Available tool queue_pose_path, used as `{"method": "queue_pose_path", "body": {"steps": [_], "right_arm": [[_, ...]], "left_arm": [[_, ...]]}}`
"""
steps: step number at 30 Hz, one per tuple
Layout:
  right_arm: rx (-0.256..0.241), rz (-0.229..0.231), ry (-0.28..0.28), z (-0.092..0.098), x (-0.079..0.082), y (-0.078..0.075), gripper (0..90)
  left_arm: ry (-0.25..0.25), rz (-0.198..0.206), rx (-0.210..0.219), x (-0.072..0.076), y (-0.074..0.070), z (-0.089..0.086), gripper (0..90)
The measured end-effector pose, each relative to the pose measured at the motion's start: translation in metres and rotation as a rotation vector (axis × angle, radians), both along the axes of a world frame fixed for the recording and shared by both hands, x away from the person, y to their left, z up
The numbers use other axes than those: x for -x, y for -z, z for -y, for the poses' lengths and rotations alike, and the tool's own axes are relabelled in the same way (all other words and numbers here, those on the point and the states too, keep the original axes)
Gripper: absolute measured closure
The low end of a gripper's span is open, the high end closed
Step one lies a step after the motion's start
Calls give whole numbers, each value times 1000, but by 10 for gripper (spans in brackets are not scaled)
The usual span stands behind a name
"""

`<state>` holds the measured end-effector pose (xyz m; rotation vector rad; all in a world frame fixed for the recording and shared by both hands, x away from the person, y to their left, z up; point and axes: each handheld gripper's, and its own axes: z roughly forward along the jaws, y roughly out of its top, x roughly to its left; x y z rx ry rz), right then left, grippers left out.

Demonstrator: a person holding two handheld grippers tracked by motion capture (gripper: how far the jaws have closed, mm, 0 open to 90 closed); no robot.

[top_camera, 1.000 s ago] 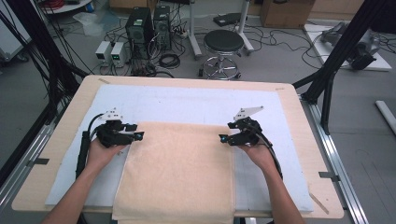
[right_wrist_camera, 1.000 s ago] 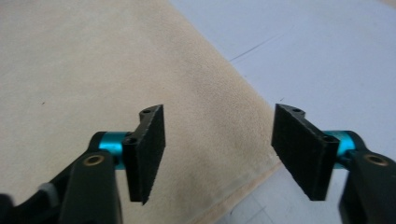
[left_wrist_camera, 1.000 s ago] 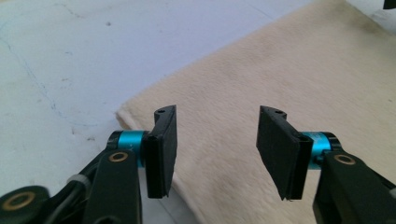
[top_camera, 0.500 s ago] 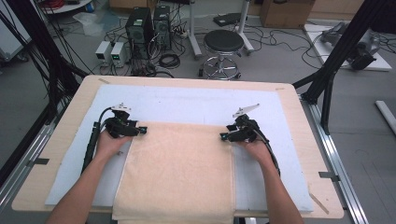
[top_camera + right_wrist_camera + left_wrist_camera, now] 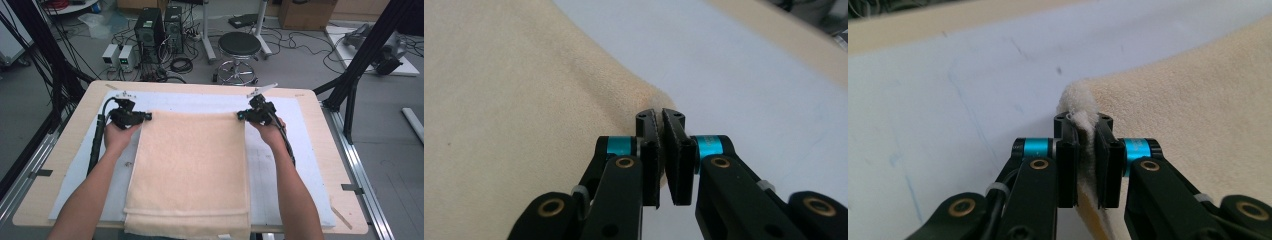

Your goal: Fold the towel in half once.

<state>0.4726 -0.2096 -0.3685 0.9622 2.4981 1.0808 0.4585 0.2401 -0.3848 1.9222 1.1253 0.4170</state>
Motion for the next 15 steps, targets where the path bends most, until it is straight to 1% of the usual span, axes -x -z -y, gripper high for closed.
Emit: {"method": "queue_pose_path", "body": {"steps": [1, 2, 3, 4, 5, 6, 7, 8, 9, 10, 11, 12, 13, 14, 15], "right_arm": [[12, -3, 19, -2, -6, -5, 862], [22, 7, 32, -3, -11, -10, 849], [24, 24, 49, -3, -16, -13, 791], [33, 34, 78, -4, -19, -15, 705], [37, 38, 97, -4, -21, -14, 659], [30, 23, 100, -2, -22, -12, 619], [29, 15, 92, -1, -23, -10, 579], [35, -1, 74, 0, -21, -7, 560], [40, 10, 61, 1, -18, -5, 537], [38, -5, 49, 2, -16, -4, 493], [36, -24, 43, 2, -14, -4, 466], [31, -32, 32, 2, -11, -6, 457], [20, -31, 21, 2, -7, -8, 450], [9, -17, 10, 1, -2, -11, 449], [-2, 10, -3, -1, 5, -14, 449]], "left_arm": [[-5, 13, 3, -5, -8, 1, 818], [-8, 24, -8, -9, -14, 2, 810], [-23, 40, -15, -11, -17, 4, 773], [-37, 45, -28, -13, -18, 6, 677], [-32, 41, -39, -13, -18, 6, 611], [-16, 33, -46, -13, -16, 5, 601], [8, 10, -53, -12, -14, 3, 592], [23, 0, -58, -11, -11, 1, 569], [31, 0, -56, -7, -9, -2, 552], [33, 9, -47, -3, -6, -5, 546], [35, 12, -30, 2, -3, -8, 533], [34, 15, -14, 6, -1, -11, 519], [38, 21, -8, 12, 0, -13, 504], [46, 31, -3, 17, 1, -16, 490], [53, 39, 12, 23, 1, -18, 483]]}}
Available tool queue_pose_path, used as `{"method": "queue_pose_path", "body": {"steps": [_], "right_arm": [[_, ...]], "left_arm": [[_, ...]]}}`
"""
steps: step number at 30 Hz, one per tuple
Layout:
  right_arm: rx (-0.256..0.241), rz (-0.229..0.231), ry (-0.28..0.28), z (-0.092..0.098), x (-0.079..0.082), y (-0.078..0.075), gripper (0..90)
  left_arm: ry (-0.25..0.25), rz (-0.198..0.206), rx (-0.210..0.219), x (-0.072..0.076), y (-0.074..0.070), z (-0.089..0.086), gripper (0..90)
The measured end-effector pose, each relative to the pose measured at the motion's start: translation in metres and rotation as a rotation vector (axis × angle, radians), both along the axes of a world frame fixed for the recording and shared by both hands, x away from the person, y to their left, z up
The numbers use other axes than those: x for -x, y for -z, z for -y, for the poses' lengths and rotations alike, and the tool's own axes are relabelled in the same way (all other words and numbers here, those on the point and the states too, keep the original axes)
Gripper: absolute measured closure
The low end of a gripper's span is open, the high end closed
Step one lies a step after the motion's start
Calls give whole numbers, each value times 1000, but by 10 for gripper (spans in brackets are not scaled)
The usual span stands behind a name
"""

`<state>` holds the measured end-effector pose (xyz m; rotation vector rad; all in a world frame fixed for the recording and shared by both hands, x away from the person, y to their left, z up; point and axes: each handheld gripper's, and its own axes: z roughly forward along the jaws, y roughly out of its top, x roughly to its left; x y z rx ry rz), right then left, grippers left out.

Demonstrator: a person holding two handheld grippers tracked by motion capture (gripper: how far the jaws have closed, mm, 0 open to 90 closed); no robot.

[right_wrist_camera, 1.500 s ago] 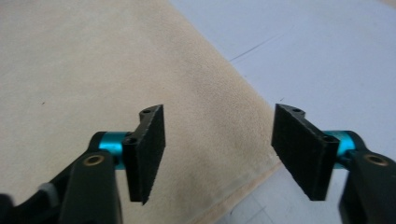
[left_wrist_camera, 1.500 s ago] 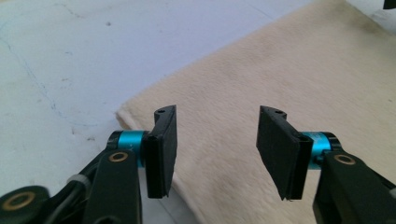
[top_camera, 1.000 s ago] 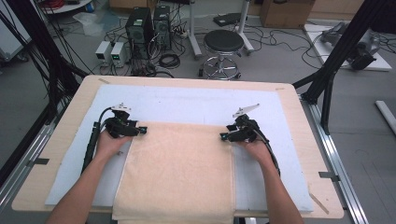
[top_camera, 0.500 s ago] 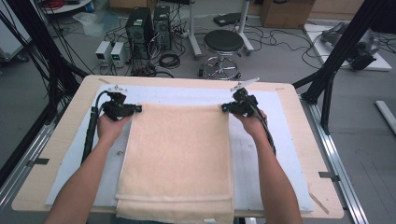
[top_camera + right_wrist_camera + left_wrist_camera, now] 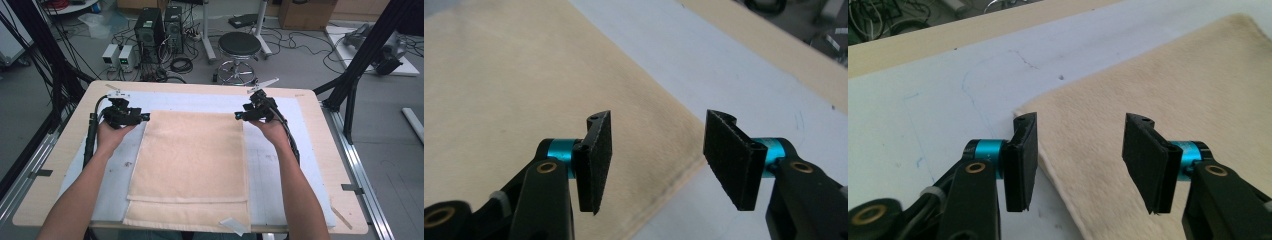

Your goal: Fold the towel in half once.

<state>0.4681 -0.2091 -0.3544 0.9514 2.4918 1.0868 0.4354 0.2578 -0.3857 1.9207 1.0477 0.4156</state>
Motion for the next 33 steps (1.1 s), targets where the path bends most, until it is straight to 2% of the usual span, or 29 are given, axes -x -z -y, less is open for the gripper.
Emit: {"method": "queue_pose_path", "body": {"steps": [1, 3, 5, 7, 9, 11, 13, 15, 19, 24, 26, 30, 33], "right_arm": [[-14, 13, -13, -1, 7, -2, 448], [-2, 28, -33, -4, 19, -5, 433], [-9, 52, -54, -5, 32, -7, 422], [1, 72, -83, -5, 48, -8, 413], [-19, 81, -97, -3, 63, -7, 402], [-24, 95, -111, -1, 79, -3, 400], [-15, 103, -126, 0, 95, 2, 399], [21, 116, -144, 0, 110, 5, 394], [7, 123, -171, 2, 133, 15, 390], [-31, 126, -203, 4, 156, 25, 391], [-21, 137, -212, 5, 164, 30, 393], [-19, 123, -232, 5, 174, 41, 397], [-7, 103, -249, 4, 179, 50, 402]], "left_arm": [[10, 8, 2, 6, -1, -2, 482], [33, 29, 16, 19, -4, -4, 459], [71, 19, 8, 31, -8, -4, 443], [89, 65, -4, 48, -10, -5, 432], [106, 73, 3, 62, -9, -7, 429], [122, 81, 12, 76, -6, -9, 398], [129, 84, -5, 90, 0, -10, 365], [143, 90, -5, 102, 4, -11, 342], [170, 92, -3, 125, 12, -14, 341], [193, 83, -7, 146, 21, -12, 341], [205, 82, -11, 152, 24, -11, 341], [228, 54, -16, 160, 31, -8, 340], [260, 40, -3, 168, 36, -3, 340]]}}
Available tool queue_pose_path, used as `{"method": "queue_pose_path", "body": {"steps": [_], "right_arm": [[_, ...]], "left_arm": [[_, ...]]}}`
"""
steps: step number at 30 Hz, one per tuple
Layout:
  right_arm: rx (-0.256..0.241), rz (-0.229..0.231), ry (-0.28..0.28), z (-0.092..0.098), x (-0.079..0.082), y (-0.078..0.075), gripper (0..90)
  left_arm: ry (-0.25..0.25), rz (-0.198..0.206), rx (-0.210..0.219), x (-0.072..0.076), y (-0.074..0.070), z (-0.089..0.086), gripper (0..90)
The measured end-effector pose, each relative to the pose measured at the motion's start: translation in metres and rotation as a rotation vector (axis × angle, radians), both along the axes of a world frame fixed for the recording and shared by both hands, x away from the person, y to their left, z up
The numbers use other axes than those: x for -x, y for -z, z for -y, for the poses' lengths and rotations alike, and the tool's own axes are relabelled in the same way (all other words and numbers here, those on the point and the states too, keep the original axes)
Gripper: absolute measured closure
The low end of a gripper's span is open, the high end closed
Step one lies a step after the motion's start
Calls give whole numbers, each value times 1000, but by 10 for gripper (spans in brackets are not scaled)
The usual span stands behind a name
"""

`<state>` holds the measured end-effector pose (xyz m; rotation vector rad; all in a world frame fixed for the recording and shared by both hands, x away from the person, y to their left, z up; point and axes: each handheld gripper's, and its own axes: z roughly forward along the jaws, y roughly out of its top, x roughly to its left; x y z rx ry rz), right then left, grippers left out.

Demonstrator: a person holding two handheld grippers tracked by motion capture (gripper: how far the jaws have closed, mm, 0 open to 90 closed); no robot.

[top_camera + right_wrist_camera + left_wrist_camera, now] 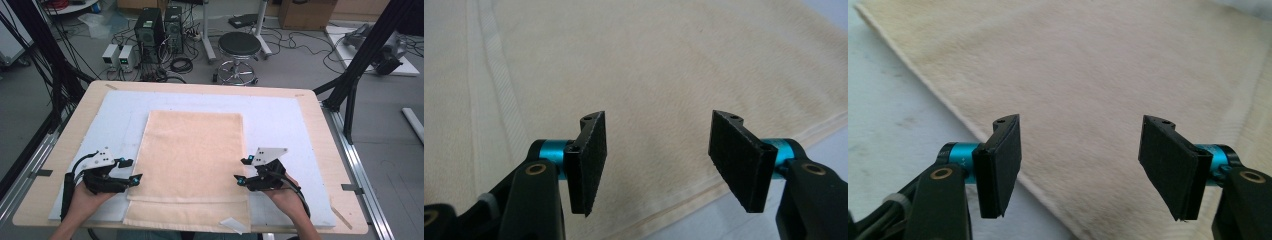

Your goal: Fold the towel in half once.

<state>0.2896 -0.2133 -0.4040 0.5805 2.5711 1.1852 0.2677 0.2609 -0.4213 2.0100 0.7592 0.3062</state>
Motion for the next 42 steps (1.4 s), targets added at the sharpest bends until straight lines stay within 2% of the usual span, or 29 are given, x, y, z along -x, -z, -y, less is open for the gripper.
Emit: {"method": "queue_pose_path", "body": {"steps": [3, 5, 10, 12, 15, 19, 23, 26, 29, 33, 39, 42], "right_arm": [[2, -19, -16, -1, 1, 8, 418], [10, -30, -19, -3, 1, 12, 432], [71, -71, -55, -10, 1, 24, 551], [99, -94, -78, -12, 0, 31, 577], [57, -119, -74, -8, -4, 33, 648], [65, -114, -85, -10, -4, 32, 770], [65, -110, -89, -10, -5, 31, 823], [65, -112, -90, -9, -5, 28, 843], [44, -113, -104, -8, -6, 22, 851], [11, -104, -102, -6, -8, 12, 856], [-41, -62, -96, 4, -4, -13, 856], [-61, -35, -95, 9, 2, -29, 856]], "left_arm": [[57, -29, -16, 4, 4, 3, 358], [90, -48, -50, 4, 8, 7, 403], [136, -82, -85, 2, 17, 10, 519], [137, -66, -105, 3, 19, 11, 567], [124, -46, -123, 3, 19, 14, 643], [109, -33, -133, 3, 19, 17, 741], [105, -23, -146, 2, 17, 19, 809], [100, -24, -123, 2, 13, 18, 832], [87, -26, -103, 0, 9, 16, 837], [80, -5, -84, -1, 0, 15, 838], [67, 32, -32, 3, -20, 10, 838], [78, 51, -31, 7, -31, 11, 838]]}}
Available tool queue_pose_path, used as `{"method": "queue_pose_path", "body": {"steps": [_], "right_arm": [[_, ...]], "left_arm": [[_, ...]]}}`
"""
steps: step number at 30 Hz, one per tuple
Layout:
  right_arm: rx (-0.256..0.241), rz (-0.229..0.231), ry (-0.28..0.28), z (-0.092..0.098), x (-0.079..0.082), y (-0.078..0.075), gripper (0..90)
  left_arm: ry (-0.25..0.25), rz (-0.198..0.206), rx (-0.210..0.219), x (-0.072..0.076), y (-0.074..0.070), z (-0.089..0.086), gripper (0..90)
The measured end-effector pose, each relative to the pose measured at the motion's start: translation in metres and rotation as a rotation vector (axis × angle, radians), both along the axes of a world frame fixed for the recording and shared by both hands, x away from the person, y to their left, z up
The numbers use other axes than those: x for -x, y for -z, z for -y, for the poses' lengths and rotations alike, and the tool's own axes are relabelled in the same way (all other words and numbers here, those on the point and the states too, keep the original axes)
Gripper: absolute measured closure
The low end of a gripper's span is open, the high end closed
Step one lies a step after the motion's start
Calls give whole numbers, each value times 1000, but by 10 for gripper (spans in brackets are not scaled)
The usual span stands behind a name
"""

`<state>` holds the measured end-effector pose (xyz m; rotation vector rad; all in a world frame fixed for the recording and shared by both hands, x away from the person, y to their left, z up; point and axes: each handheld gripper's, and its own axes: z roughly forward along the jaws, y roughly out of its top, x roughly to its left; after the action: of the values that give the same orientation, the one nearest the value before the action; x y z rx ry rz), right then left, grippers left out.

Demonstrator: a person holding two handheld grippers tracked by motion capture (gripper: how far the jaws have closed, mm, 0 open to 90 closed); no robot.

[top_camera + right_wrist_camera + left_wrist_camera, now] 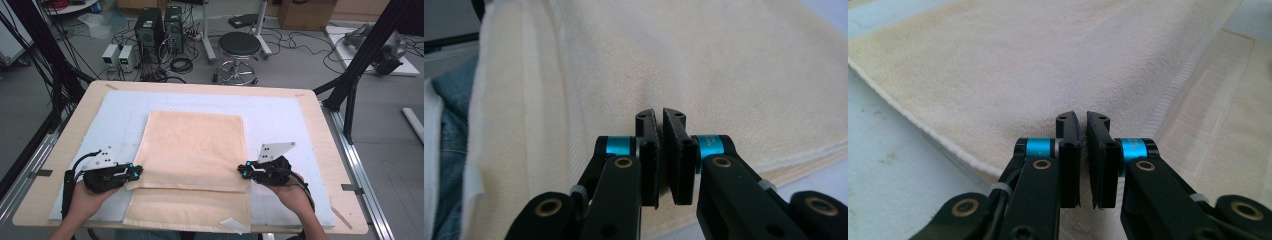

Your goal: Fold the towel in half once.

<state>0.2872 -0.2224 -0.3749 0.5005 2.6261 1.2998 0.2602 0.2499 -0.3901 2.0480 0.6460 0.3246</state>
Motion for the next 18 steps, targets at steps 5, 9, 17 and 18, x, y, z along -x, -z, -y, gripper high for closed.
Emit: {"method": "queue_pose_path", "body": {"steps": [5, 9, 17, 18], "right_arm": [[7, 30, -20, 3, 19, -19, 855], [7, 15, -42, 5, 36, -19, 854], [12, -93, -96, 3, 50, 8, 728], [15, -101, -93, 3, 48, 11, 707]], "left_arm": [[27, 14, -1, 18, -9, 2, 838], [48, 3, -6, 33, -6, 0, 838], [84, -56, -44, 51, 16, -6, 708], [86, -62, -50, 52, 18, -7, 686]]}}
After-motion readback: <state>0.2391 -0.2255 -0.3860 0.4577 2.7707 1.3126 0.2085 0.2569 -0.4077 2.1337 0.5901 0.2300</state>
